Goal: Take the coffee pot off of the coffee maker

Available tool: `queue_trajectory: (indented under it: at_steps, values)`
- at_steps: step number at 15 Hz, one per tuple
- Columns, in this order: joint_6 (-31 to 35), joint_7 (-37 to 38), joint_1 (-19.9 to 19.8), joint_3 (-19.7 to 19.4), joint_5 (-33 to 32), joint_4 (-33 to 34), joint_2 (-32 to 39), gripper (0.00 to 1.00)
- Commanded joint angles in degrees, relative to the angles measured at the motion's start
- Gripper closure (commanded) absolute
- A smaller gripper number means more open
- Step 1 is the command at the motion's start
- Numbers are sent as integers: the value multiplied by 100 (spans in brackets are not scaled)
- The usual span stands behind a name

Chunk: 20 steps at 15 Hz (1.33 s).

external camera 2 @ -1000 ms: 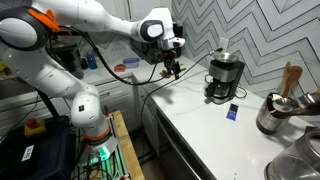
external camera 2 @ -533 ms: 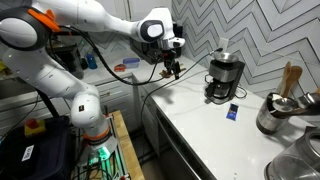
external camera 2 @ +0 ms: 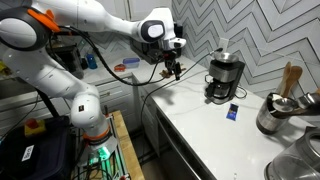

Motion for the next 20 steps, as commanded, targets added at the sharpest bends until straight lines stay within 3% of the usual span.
queue_trajectory:
  at_steps: [1, 4, 8, 9, 20]
  values:
    - [-11, -137, -219, -344, -304, 149, 190, 0]
    - [110, -373, -425, -626, -638, 305, 383, 0]
    - [473, -1176, -362, -1075, -391, 432, 637, 0]
    - [278, -817, -402, -900, -509, 347, 444, 0]
    - [307, -856, -397, -910, -508, 385, 494, 0]
